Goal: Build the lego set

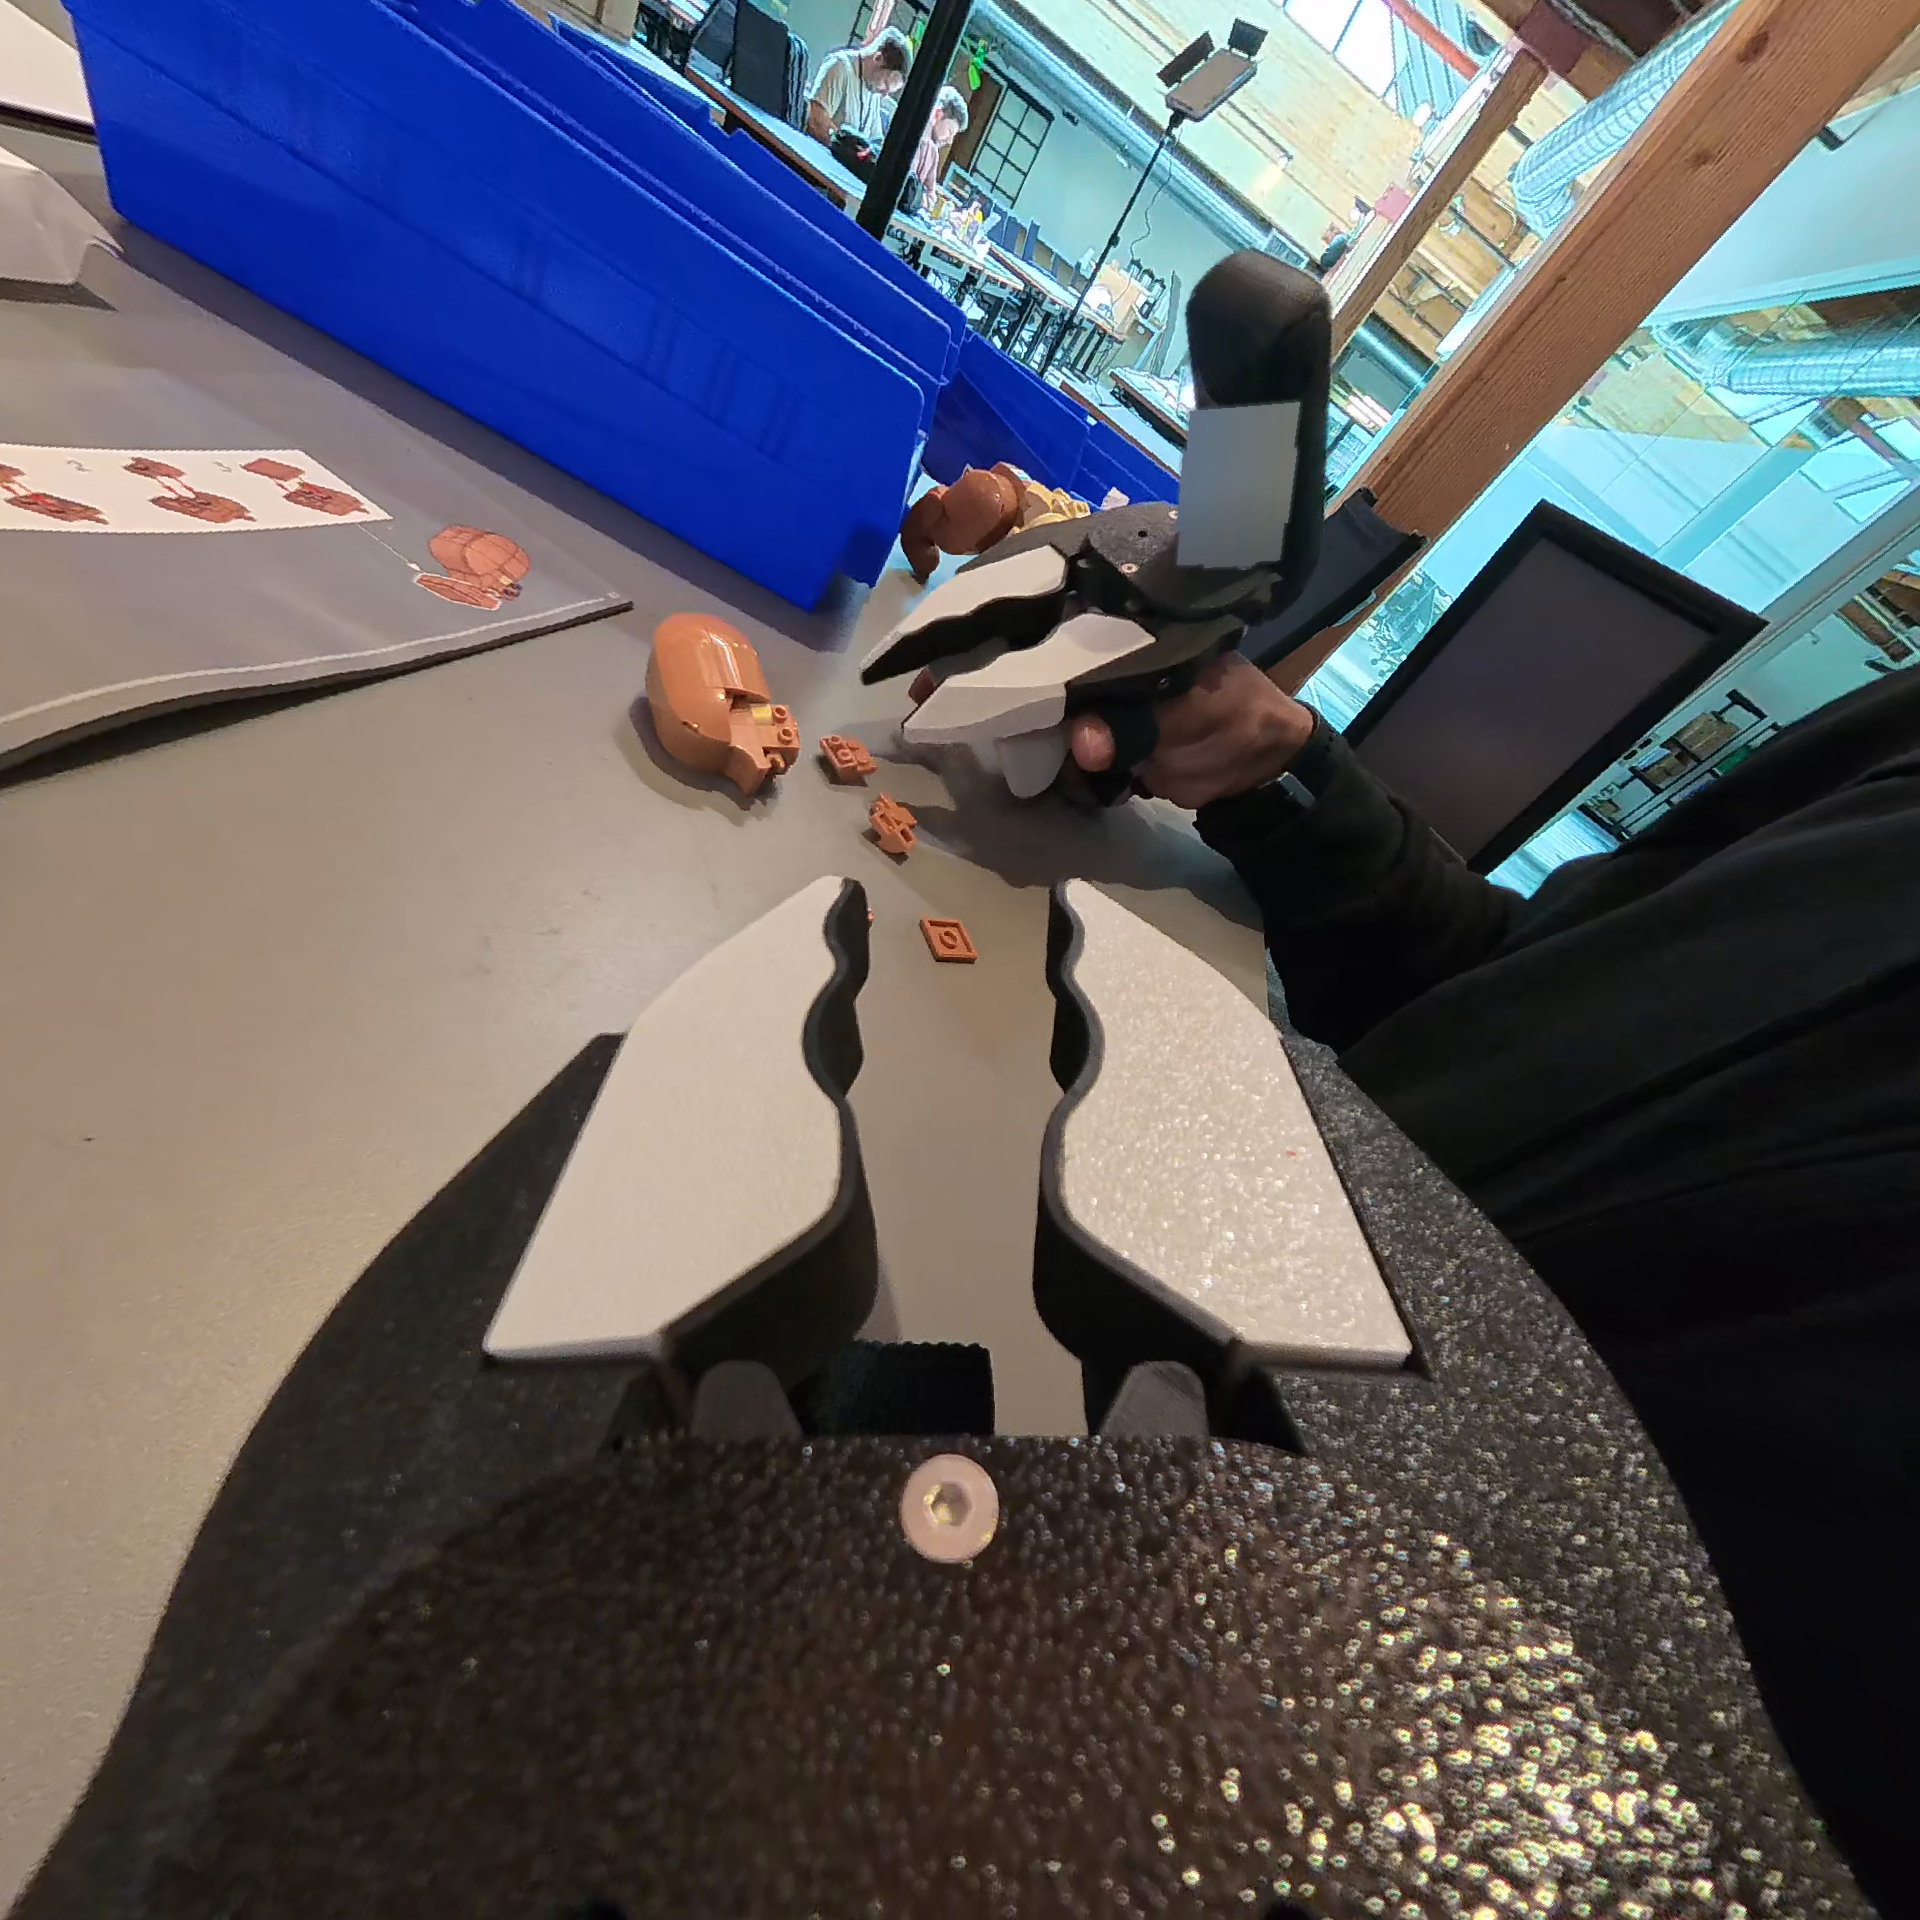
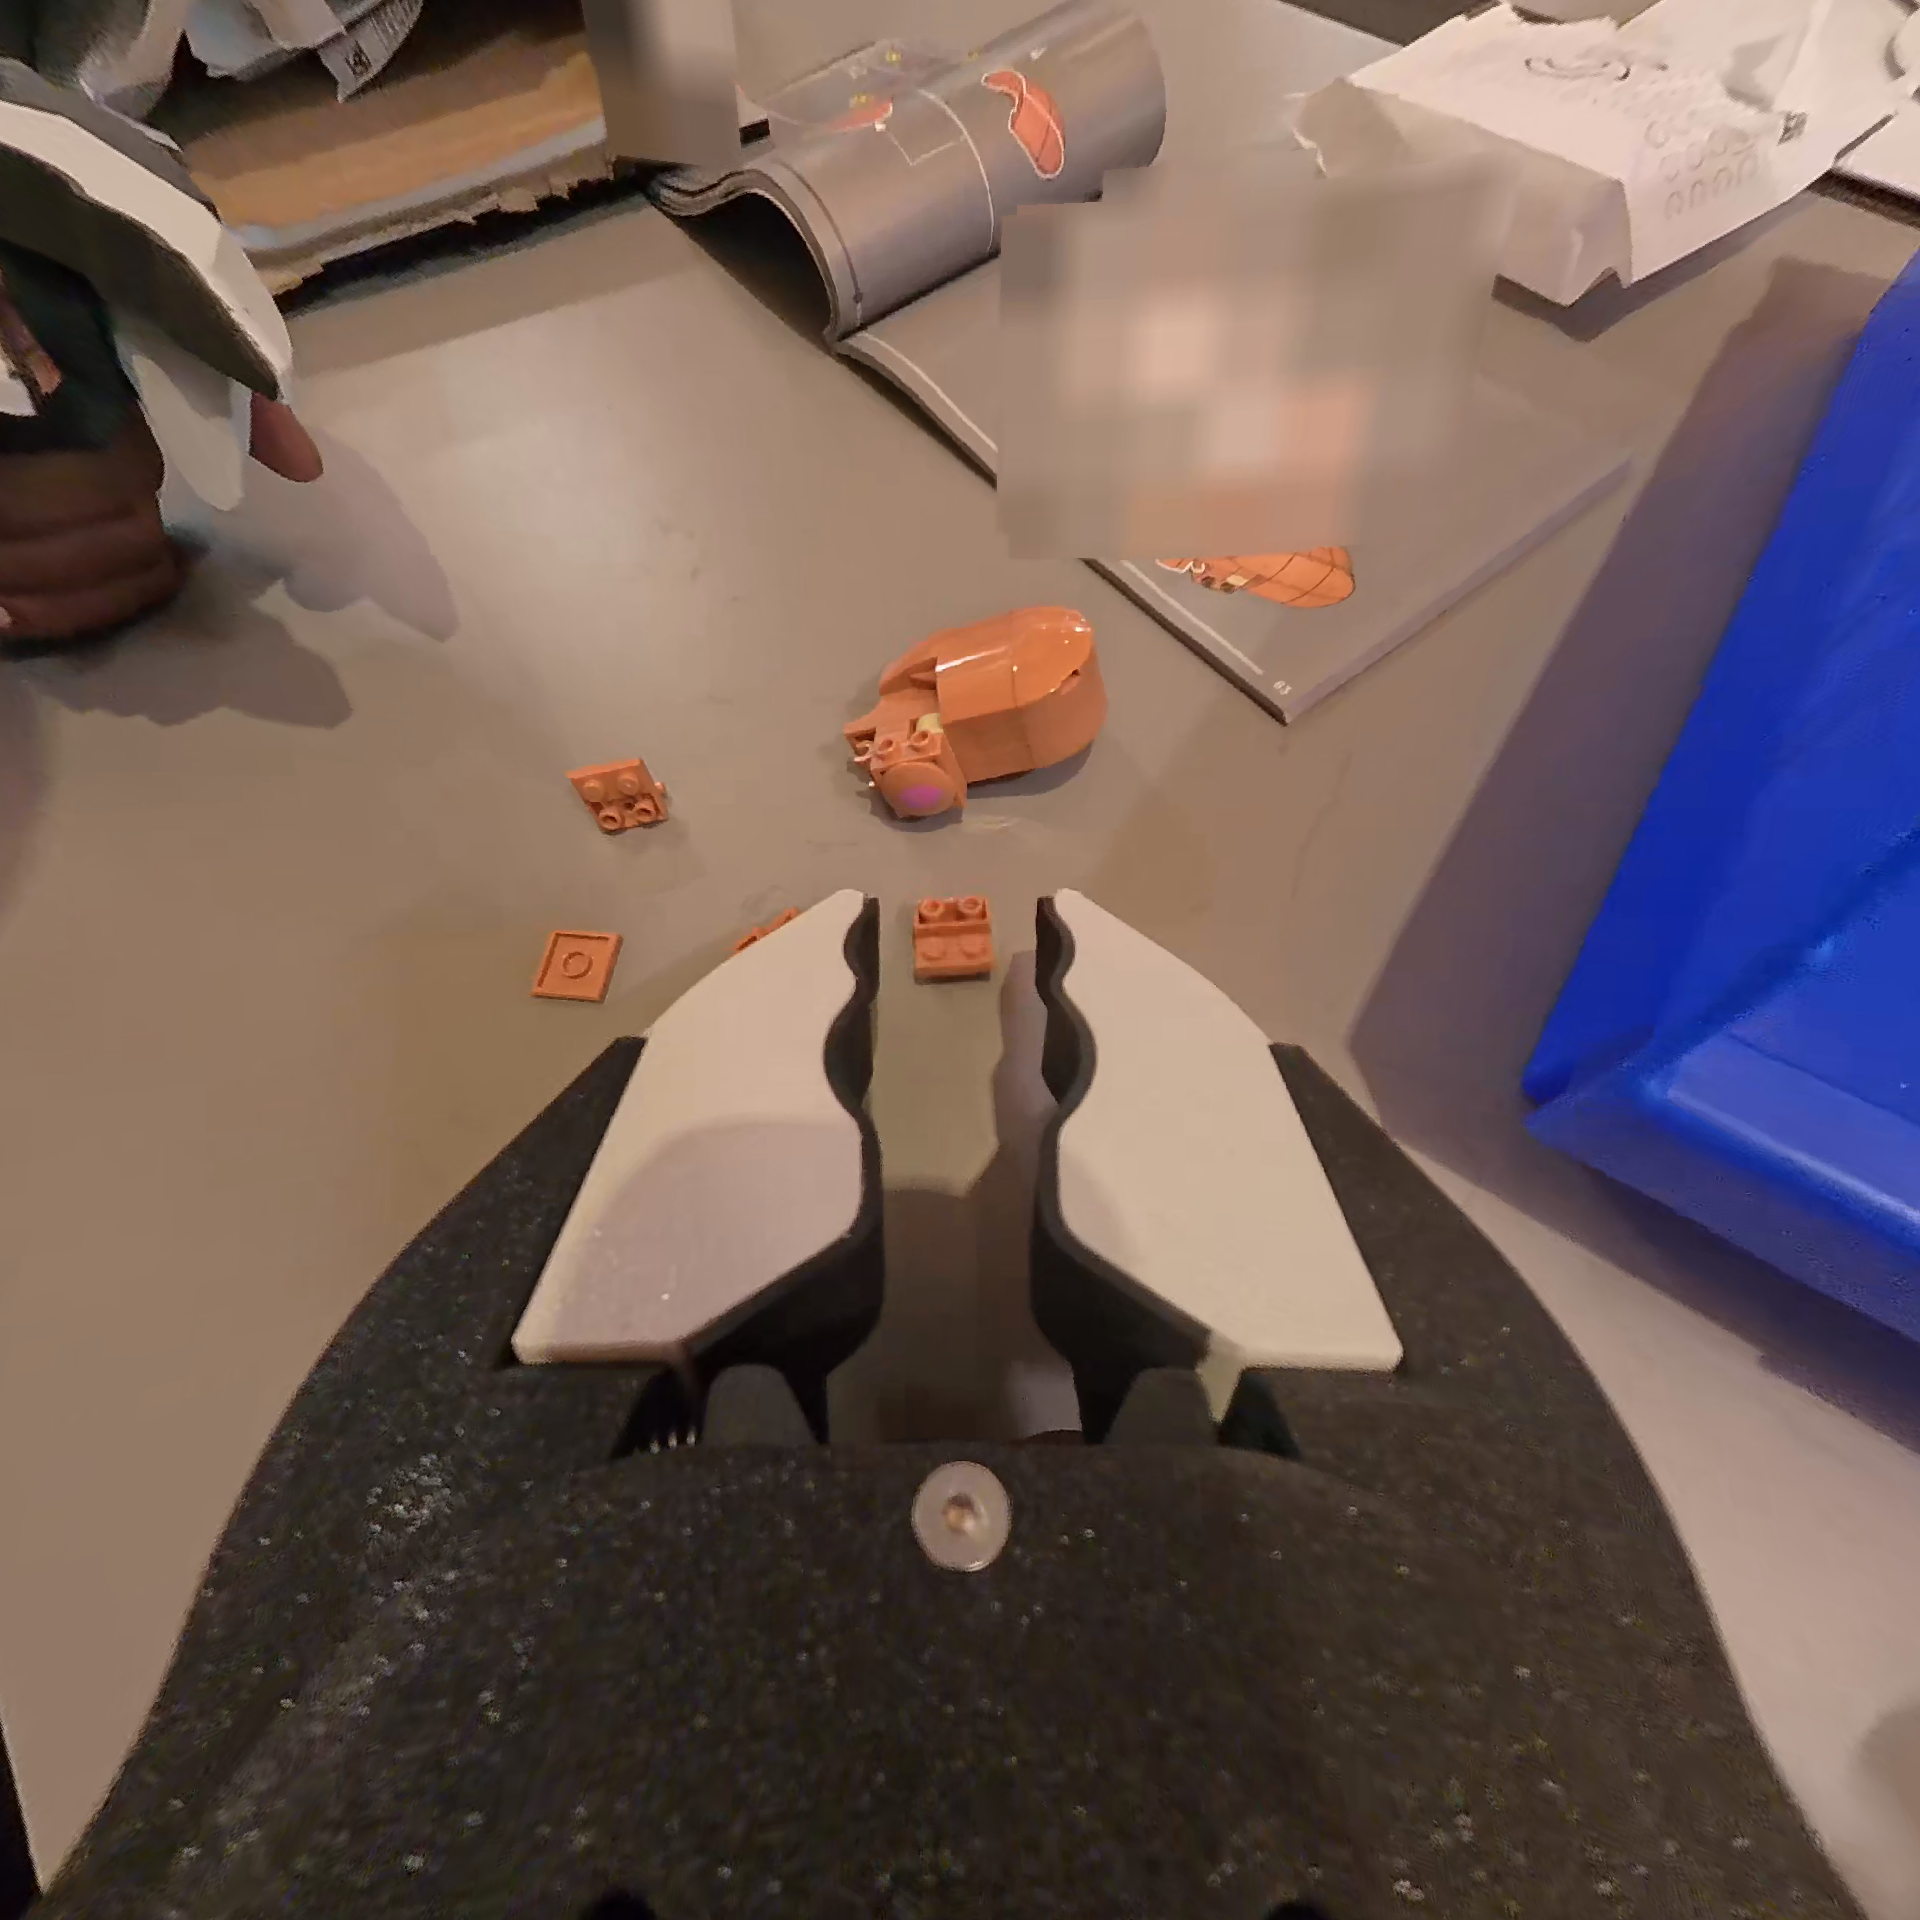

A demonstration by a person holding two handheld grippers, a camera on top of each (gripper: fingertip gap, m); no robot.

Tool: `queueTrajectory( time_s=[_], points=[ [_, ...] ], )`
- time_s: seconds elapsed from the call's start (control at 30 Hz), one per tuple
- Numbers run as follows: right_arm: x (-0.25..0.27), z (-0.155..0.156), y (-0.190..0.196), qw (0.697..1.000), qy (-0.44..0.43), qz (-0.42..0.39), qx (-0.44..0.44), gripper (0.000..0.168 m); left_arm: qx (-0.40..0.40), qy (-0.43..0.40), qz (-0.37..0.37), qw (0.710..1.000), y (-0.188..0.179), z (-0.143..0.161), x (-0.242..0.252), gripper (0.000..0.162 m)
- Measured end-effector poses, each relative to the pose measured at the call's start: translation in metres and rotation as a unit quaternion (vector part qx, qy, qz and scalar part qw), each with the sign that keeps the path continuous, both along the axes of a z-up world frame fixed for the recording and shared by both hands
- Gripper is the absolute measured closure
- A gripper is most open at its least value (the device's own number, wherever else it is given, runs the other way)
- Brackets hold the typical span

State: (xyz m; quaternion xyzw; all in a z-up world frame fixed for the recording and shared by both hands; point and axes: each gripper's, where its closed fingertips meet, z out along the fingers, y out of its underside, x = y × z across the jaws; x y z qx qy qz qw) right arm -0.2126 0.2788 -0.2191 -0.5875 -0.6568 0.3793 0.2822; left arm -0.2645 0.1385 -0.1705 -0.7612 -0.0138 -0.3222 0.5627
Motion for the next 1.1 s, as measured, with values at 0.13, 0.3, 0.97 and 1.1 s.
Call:
queueTrajectory(
  time_s=[0.13,0.3,0.97,1.1],
  points=[
    [0.002,0.004,-0.005,1.0,0.015,0.008,0.024,0.14,0.003,0.003,0.001,1.0,-0.001,0.001,0.0,0.129],
    [0.005,0.003,-0.027,0.998,0.01,0.044,0.046,0.14,0.006,0.005,0.002,1.0,-0.001,0.001,0.0,0.129],
    [-0.029,-0.014,-0.087,0.992,-0.057,0.088,0.07,0.141,0.006,0.013,-0.008,1.0,-0.005,0.001,0.005,0.129],
    [-0.032,-0.015,-0.088,0.989,-0.062,0.088,0.097,0.143,0.003,0.023,-0.012,1.0,-0.005,0.0,0.008,0.129]
  ],
)
